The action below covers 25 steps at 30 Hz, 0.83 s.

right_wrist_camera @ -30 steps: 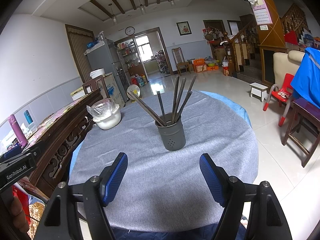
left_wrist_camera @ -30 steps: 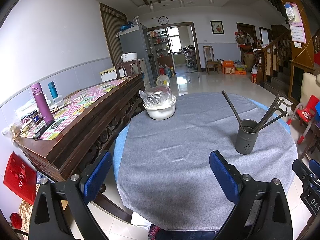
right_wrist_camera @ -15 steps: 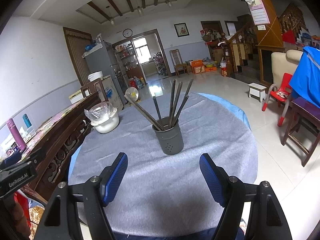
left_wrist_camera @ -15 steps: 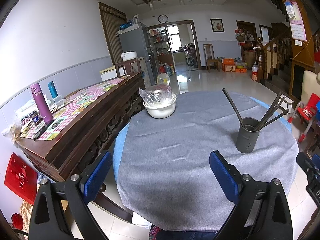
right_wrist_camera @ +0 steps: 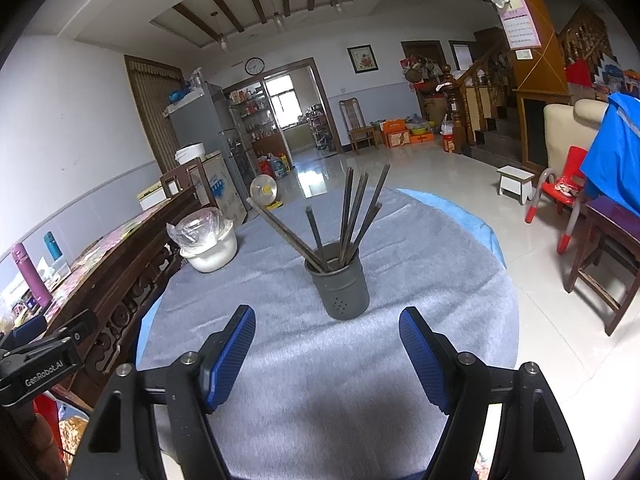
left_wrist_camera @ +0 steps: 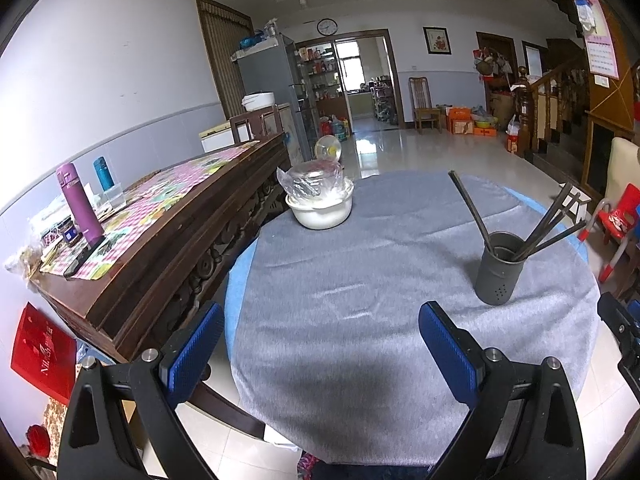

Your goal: Organize utensils

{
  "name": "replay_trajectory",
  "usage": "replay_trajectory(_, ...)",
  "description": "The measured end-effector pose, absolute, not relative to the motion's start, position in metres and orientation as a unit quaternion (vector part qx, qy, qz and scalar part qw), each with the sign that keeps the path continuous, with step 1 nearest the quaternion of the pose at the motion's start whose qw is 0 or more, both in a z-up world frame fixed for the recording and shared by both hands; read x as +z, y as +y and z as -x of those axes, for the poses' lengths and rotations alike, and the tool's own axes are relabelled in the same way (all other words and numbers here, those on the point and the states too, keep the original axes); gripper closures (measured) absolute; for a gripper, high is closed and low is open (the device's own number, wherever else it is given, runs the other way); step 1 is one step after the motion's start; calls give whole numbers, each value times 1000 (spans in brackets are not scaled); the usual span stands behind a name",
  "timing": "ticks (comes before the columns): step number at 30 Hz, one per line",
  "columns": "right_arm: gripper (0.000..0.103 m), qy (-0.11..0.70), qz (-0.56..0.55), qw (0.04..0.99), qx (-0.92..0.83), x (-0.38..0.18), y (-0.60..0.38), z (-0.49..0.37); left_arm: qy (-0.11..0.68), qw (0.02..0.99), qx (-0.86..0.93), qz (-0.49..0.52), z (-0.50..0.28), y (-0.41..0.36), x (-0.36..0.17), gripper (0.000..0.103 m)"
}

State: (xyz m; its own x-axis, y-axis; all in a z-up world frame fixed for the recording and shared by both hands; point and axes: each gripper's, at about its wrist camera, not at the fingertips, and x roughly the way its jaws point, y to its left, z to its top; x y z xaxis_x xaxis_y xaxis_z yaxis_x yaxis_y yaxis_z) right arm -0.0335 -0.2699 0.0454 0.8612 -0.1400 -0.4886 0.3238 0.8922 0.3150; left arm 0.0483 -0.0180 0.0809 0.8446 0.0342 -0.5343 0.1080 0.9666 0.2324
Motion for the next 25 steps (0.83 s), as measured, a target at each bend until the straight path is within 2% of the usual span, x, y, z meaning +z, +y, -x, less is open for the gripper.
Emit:
replay_trajectory(21,25,260,-200,936,-126,38,-270,-8,296,947,-33,-122,-79,-19,77,5)
replay_trajectory(25,25,280,-217,925,-141,15,-291,-25,341,934,-65,-83,-106,-12,53,5)
